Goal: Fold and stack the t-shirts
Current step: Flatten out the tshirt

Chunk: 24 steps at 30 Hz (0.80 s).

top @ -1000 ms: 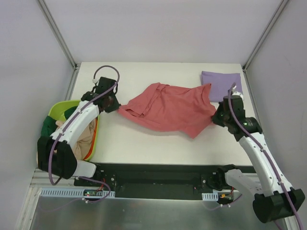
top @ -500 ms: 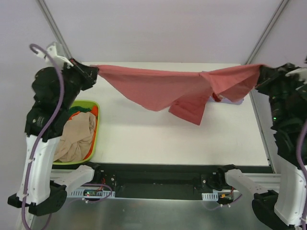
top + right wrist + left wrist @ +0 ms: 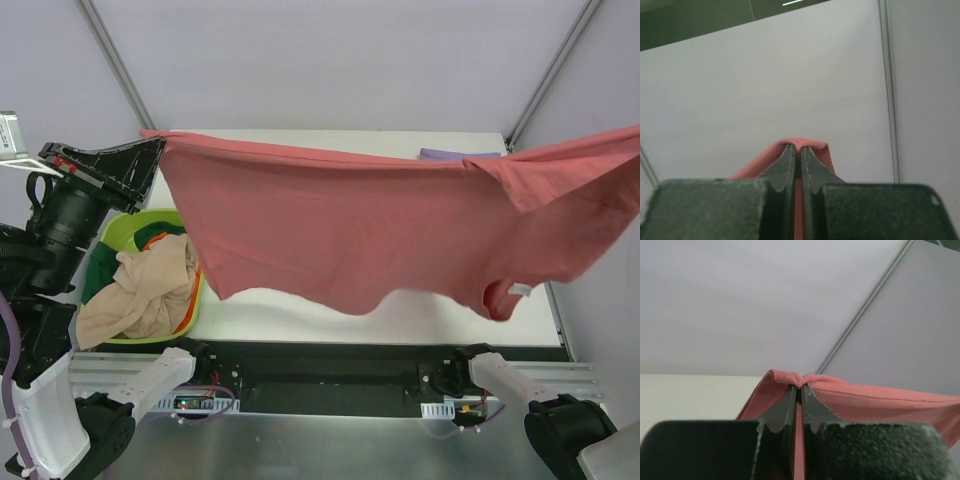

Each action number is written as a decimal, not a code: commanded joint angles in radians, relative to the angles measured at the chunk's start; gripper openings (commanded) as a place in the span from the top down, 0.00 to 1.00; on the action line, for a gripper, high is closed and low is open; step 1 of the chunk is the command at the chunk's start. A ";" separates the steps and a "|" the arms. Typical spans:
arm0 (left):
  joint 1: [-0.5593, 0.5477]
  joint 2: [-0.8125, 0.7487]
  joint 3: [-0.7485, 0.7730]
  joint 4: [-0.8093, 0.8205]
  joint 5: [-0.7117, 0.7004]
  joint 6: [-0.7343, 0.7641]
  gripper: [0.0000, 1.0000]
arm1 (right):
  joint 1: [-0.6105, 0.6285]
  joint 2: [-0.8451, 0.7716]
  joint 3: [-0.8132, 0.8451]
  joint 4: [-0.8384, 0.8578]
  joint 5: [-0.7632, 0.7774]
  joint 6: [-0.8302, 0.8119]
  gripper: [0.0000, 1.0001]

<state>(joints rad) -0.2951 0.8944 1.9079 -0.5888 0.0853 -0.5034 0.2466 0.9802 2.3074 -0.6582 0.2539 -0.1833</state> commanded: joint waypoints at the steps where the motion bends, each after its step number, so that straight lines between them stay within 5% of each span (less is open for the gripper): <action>1: -0.003 0.032 0.016 0.010 0.024 0.034 1.00 | -0.006 0.077 0.032 0.084 0.025 -0.065 0.99; 7: -0.003 0.158 -0.064 0.010 -0.136 0.048 1.00 | -0.007 0.254 -0.017 0.137 0.145 -0.160 0.99; 11: 0.019 0.305 -0.157 0.010 -0.251 0.042 1.00 | -0.021 0.353 -0.236 0.248 0.139 -0.190 0.99; 18: 0.140 0.769 -0.172 0.015 -0.153 0.019 1.00 | -0.084 0.609 -0.569 0.454 0.090 -0.082 0.97; 24: 0.178 1.161 -0.014 0.018 -0.093 0.045 1.00 | -0.107 0.926 -0.563 0.477 0.006 0.004 0.97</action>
<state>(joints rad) -0.1387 1.9640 1.7805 -0.5663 -0.0338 -0.4808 0.1535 1.8355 1.6867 -0.2974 0.3046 -0.2531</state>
